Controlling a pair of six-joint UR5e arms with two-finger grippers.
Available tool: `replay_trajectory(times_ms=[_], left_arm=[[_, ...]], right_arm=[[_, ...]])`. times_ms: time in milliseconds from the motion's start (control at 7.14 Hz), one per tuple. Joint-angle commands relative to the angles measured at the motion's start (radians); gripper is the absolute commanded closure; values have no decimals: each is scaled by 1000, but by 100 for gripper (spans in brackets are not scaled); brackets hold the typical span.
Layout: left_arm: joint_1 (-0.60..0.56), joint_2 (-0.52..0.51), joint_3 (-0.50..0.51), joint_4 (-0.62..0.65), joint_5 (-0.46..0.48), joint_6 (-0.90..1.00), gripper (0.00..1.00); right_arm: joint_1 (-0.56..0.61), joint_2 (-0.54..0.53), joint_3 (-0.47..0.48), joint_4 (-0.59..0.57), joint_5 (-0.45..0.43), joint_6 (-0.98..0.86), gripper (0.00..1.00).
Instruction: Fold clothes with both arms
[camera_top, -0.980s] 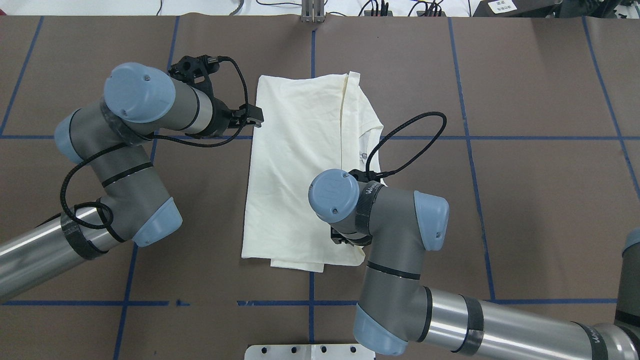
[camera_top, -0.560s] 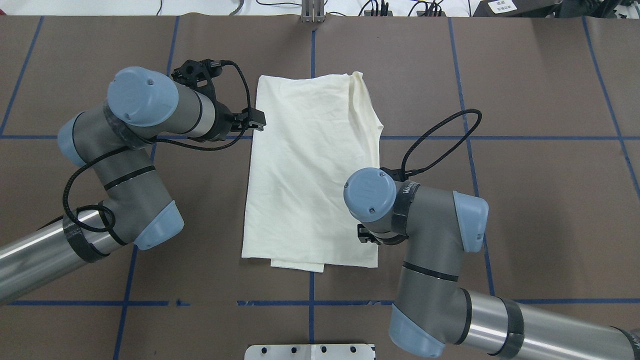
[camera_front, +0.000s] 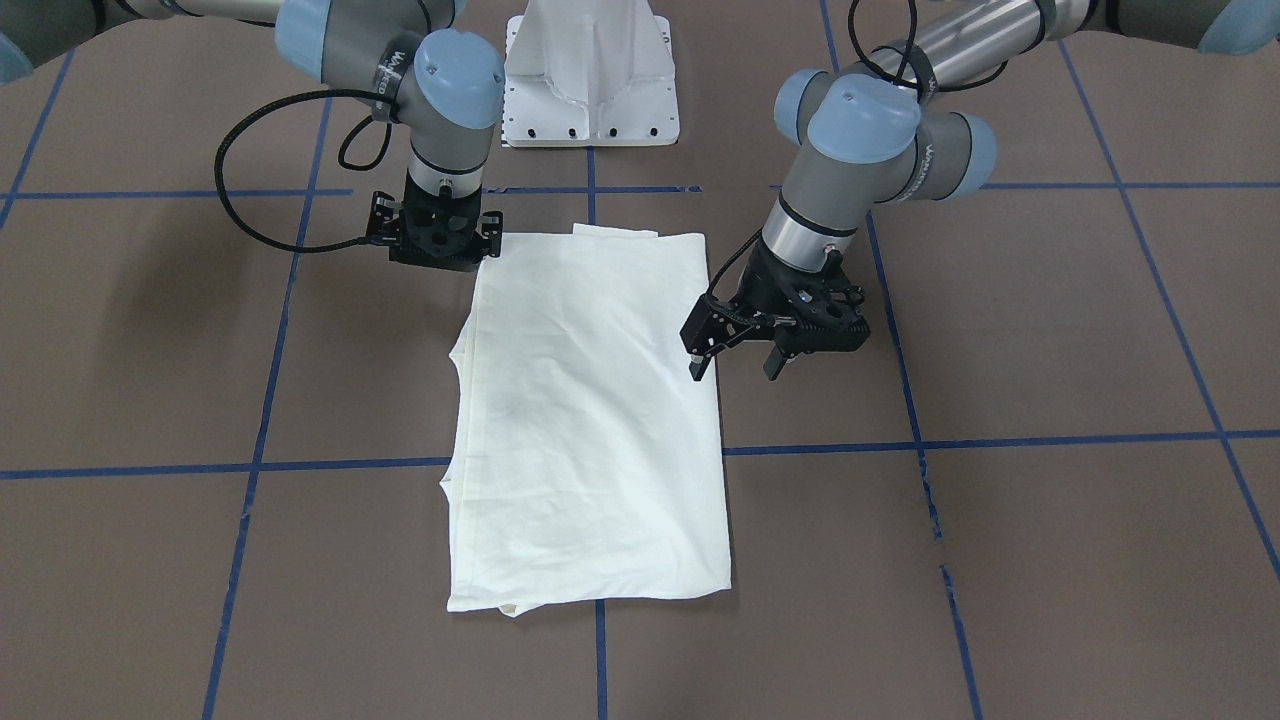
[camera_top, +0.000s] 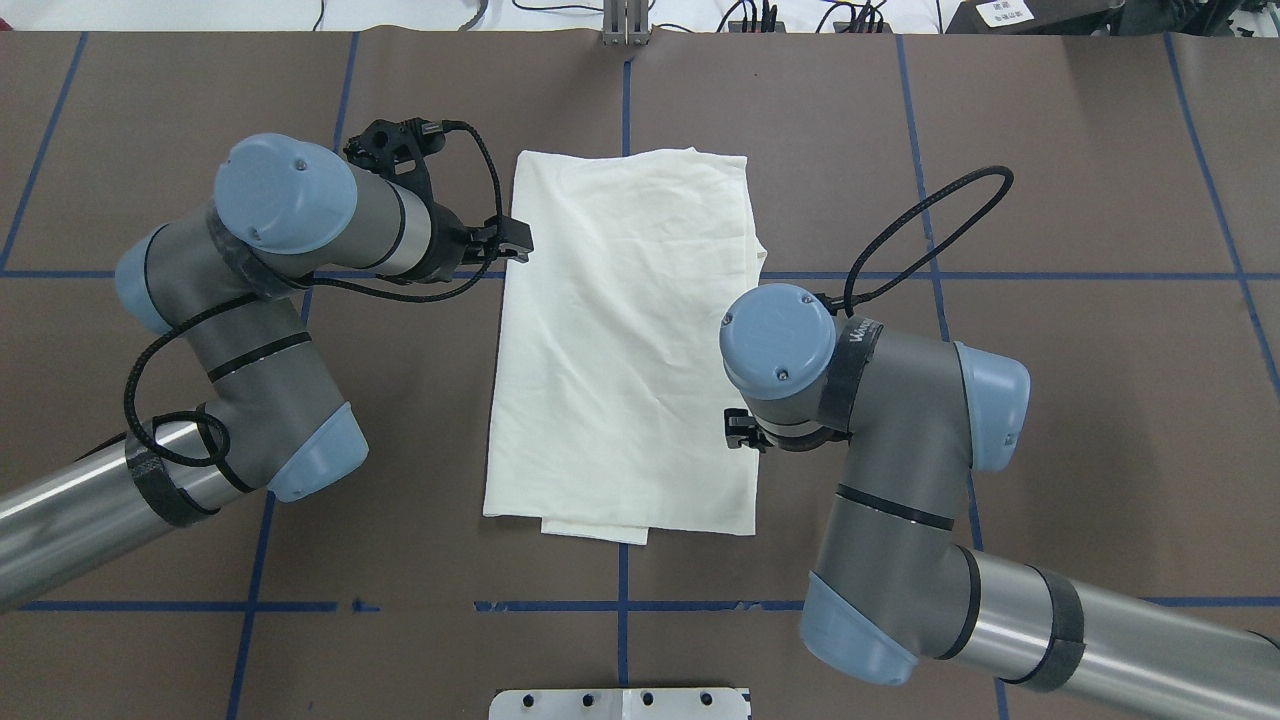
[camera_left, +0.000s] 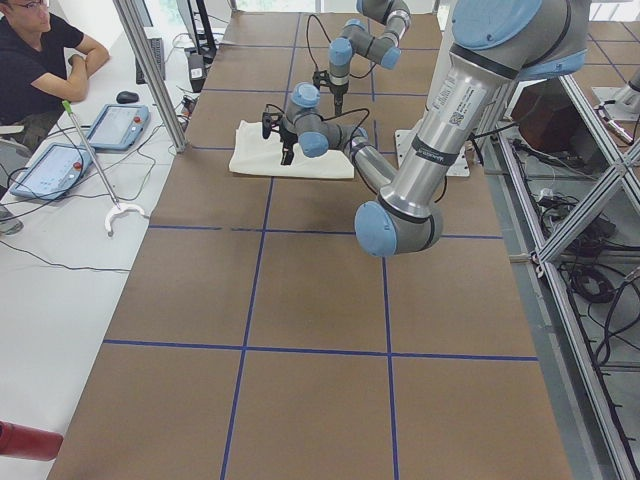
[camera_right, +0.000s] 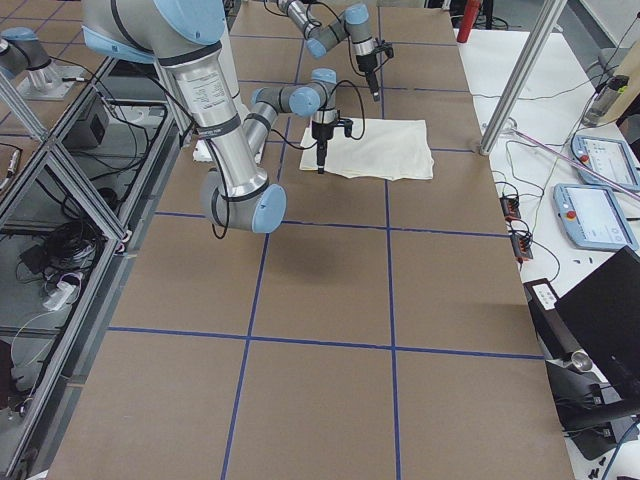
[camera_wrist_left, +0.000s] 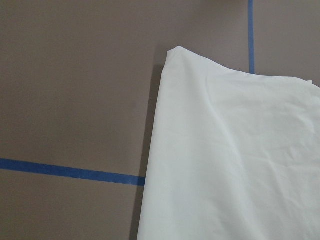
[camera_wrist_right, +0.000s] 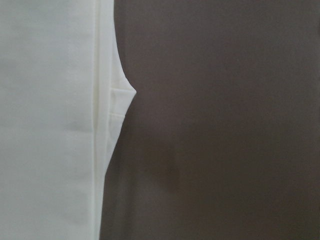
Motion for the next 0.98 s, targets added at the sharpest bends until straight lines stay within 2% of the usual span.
replay_trajectory(times_ms=[0,140,420,560,700,840], left_arm=[[65,22,-7,-23,0,-157,0],[109,64,-45,-36,2,-277,0],[193,166,-194,-7,11,-460,0],[242,186,-258,92,15,-520,1],[313,183,-272,178,79,-584,1],[370,177,-270,194,141,-597,1]], right_arm=[[15,0,98,74,11,3,0],[15,-1,145,78,11,12,0],[12,-9,185,166,24,93,0],[10,-21,182,229,100,124,0],[8,-29,182,259,110,145,0],[8,-30,180,259,108,146,0]])
